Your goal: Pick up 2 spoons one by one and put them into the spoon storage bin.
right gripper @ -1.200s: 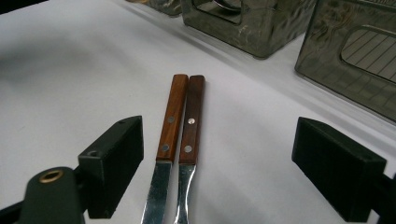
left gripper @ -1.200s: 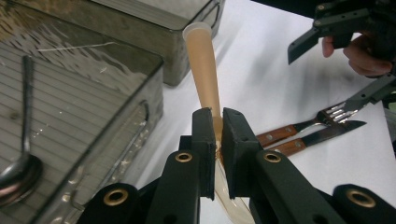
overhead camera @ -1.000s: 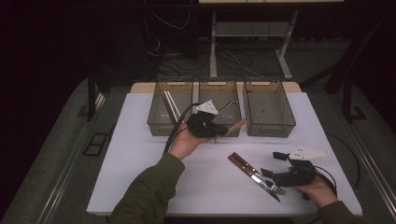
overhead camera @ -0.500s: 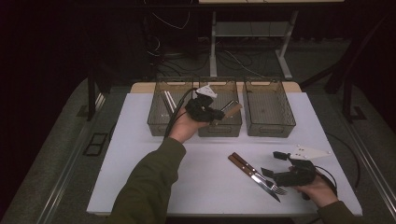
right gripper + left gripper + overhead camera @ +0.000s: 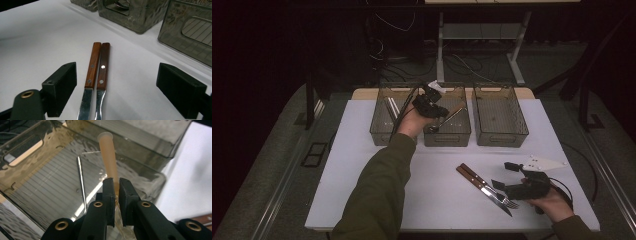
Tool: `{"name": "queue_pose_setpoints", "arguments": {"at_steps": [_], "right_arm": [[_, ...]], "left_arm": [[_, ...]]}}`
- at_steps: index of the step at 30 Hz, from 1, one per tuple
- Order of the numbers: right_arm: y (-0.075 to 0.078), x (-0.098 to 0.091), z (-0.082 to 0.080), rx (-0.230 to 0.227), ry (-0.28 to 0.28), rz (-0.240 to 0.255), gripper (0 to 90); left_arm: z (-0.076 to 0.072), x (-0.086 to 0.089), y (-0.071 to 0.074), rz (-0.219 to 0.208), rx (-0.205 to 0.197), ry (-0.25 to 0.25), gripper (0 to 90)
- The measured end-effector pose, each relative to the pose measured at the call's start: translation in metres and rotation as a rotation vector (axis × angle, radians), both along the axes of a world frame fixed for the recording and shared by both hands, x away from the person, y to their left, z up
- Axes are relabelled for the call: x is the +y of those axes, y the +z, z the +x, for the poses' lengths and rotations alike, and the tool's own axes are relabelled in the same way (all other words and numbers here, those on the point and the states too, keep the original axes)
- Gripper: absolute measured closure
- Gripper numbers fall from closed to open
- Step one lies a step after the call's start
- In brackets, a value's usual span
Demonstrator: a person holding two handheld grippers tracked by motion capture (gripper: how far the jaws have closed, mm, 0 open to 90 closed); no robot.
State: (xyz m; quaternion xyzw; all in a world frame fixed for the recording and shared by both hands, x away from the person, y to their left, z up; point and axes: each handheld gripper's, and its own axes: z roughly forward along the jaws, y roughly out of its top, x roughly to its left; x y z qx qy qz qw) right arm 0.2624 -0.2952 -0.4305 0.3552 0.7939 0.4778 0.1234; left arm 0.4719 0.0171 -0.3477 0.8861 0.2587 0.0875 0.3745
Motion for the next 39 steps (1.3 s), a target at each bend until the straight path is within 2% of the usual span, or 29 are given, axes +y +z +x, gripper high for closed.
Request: {"name": "queue_pose_setpoints", "arguments": {"at_steps": [1,2,5,11,13,15,18,19,20,23,25,26,28,33,34,37,39], "right_arm": [[0.000,0.000,0.000,-0.002,0.002,-0.001,16.6],[0.000,0.000,0.000,-0.003,0.001,-0.001,16.6],[0.000,0.000,0.000,-0.001,0.002,0.000,16.6],[0.000,0.000,0.000,0.004,0.002,0.002,16.6],[0.000,0.000,0.000,0.003,0.000,0.003,16.6],[0.000,0.000,0.000,0.001,0.002,0.002,16.7],[0.000,0.000,0.000,0.001,0.002,0.003,16.6],[0.001,0.000,0.000,0.001,0.002,0.003,16.7],[0.001,0.000,0.000,0.001,0.002,0.003,16.6],[0.001,0.000,0.000,0.000,0.002,0.003,16.7],[0.000,0.000,0.000,0.001,0.003,0.001,16.6],[0.000,0.000,0.000,0.001,0.002,0.001,16.6],[0.000,0.000,0.000,0.000,0.003,0.000,16.6],[0.000,0.000,0.000,0.002,0.006,-0.003,16.6],[0.000,0.000,0.000,0.003,0.006,-0.003,16.6],[-0.001,0.000,0.001,0.006,0.006,-0.003,16.6],[-0.001,0.001,0.001,0.005,0.003,-0.001,16.7]], "left_arm": [[0.001,0.000,-0.002,0.029,0.003,-0.006,83.6],[0.002,-0.001,-0.005,0.019,0.010,0.007,83.6],[0.005,-0.003,-0.012,0.059,0.027,0.008,83.6],[0.009,-0.006,-0.022,0.108,0.048,0.005,83.4],[0.012,-0.006,-0.024,0.138,0.038,-0.011,83.3],[0.012,-0.008,-0.027,0.127,0.062,0.002,83.1],[0.011,-0.011,-0.031,0.142,0.080,-0.008,81.8],[0.010,-0.011,-0.032,0.145,0.064,-0.002,80.7],[0.010,-0.011,-0.032,0.138,0.047,0.002,74.5],[0.010,-0.009,-0.031,0.109,0.034,0.011,65.8],[0.010,-0.007,-0.031,0.087,0.032,0.012,62.9],[0.007,-0.007,-0.031,0.064,0.049,0.039,60.5],[0.006,-0.004,-0.029,0.055,0.049,0.030,55.7],[-0.001,0.003,-0.026,-0.004,0.025,0.038,44.7],[-0.004,0.004,-0.025,-0.026,0.021,0.045,43.3],[-0.010,0.009,-0.022,-0.022,0.001,0.026,39.8],[-0.015,0.011,-0.020,-0.039,-0.013,0.023,37.8]]}}
